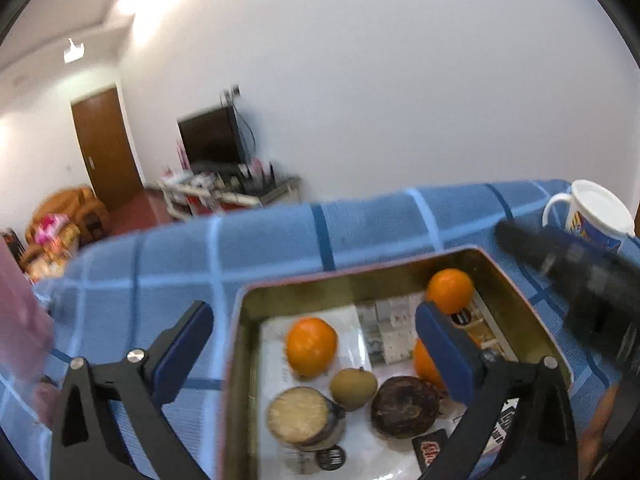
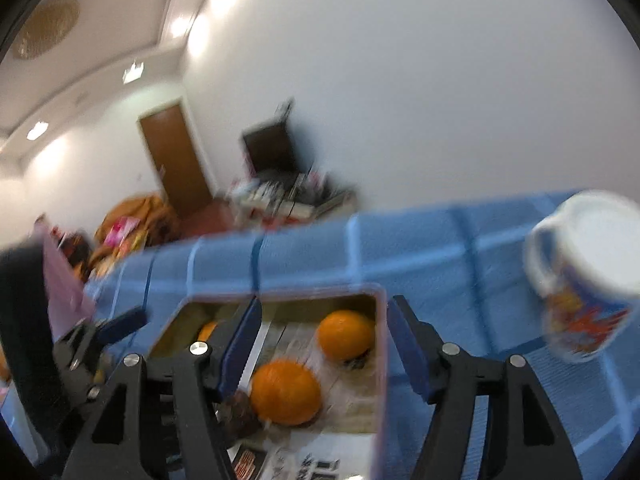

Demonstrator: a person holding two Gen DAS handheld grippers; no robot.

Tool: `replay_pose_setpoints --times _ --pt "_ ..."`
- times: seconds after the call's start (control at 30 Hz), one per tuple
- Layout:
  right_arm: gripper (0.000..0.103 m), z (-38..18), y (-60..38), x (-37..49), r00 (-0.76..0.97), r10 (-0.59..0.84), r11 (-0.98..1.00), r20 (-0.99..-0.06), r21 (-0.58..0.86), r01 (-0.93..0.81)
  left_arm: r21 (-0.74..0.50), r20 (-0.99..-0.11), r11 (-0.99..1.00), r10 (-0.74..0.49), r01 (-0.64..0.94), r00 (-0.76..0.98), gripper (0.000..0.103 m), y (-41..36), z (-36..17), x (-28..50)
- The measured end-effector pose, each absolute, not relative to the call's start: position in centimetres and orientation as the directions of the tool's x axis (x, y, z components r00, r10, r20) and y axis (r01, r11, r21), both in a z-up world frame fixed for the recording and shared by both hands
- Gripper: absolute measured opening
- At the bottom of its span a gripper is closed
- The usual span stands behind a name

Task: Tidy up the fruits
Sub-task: 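Open both tools to drop the orange and brown fruit into the tin, then move both open tools back toward the remaining produce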

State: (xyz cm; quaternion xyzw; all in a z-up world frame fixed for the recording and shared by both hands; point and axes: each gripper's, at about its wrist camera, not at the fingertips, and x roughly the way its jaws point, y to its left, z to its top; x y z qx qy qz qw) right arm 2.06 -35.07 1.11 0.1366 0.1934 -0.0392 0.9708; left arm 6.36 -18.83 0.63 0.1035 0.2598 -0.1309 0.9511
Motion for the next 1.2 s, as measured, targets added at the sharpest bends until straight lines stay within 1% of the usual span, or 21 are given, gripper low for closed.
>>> replay_pose_setpoints --times 0.03,0.07,0.1,0.2,0.33,0.43,0.53,0.67,0.77,0.93,1.07,1.2 --pt "0.074 1.4 -35.6 1.2 0.931 -0.085 0.952 -0.356 0.247 0.182 0.138 -0.503 0.947 -0.185 0.29 0.844 0.103 -18.6 1.0 6.0" --pt "0.08 1.6 -36.0 0.7 0.932 -0.133 0.942 -0.338 0.248 0.224 0.138 -0.486 0.954 -0.168 0.266 0.858 0.103 -18.1 1.3 5.8" --pt "0.082 1.6 -36.4 0.3 0.929 -0.163 0.933 -0.331 0.254 0.254 0.129 -0.48 0.96 -0.158 0.248 0.863 0.103 -17.5 1.5 5.7" --pt "0.082 1.3 -37.8 0.1 0.919 -0.191 0.903 -0.346 0.305 0.303 0.078 -0.498 0.972 -0.154 0.221 0.853 0.103 -15.7 1.3 5.7" --pt "0.082 0.8 -38.5 0.2 0.901 -0.198 0.875 -0.387 0.345 0.34 0.08 -0.489 0.988 -0.075 0.13 0.869 0.103 -13.2 1.3 5.5" --pt "0.082 0.9 -38.7 -0.1 0.905 -0.198 0.876 -0.376 0.346 0.336 0.038 -0.483 0.998 -0.022 0.045 0.876 0.103 -10.4 1.4 5.4" --pt "0.082 0.9 -38.0 -0.7 0.918 -0.196 0.891 -0.344 0.329 0.314 0.033 -0.475 0.999 0.025 -0.011 0.88 0.103 -8.8 0.8 4.9" --pt "0.082 0.5 -36.7 -0.3 0.911 -0.182 0.914 -0.37 0.277 0.295 0.096 -0.469 0.995 0.067 -0.024 0.88 0.103 -9.0 0.0 5.1" --pt "0.082 0.5 -35.8 -0.3 0.911 -0.183 0.921 -0.371 0.258 0.29 0.096 -0.445 0.995 0.043 0.0 0.895 0.103 -8.9 0.2 4.5" --pt "0.082 0.1 -34.9 -0.4 0.896 -0.195 0.919 -0.399 0.245 0.309 0.101 -0.452 0.995 0.028 0.021 0.892 0.103 -9.1 0.4 4.4" --pt "0.082 0.6 -34.4 -1.9 0.894 -0.245 0.912 -0.376 0.223 0.344 0.079 -0.47 0.996 0.012 0.028 0.882 0.103 -8.5 0.3 4.4" --pt "0.082 0.7 -33.9 -3.4 0.887 -0.277 0.9 -0.37 0.223 0.374 0.08 -0.469 0.997 0.017 0.023 0.883 0.103 -7.9 0.2 4.0"
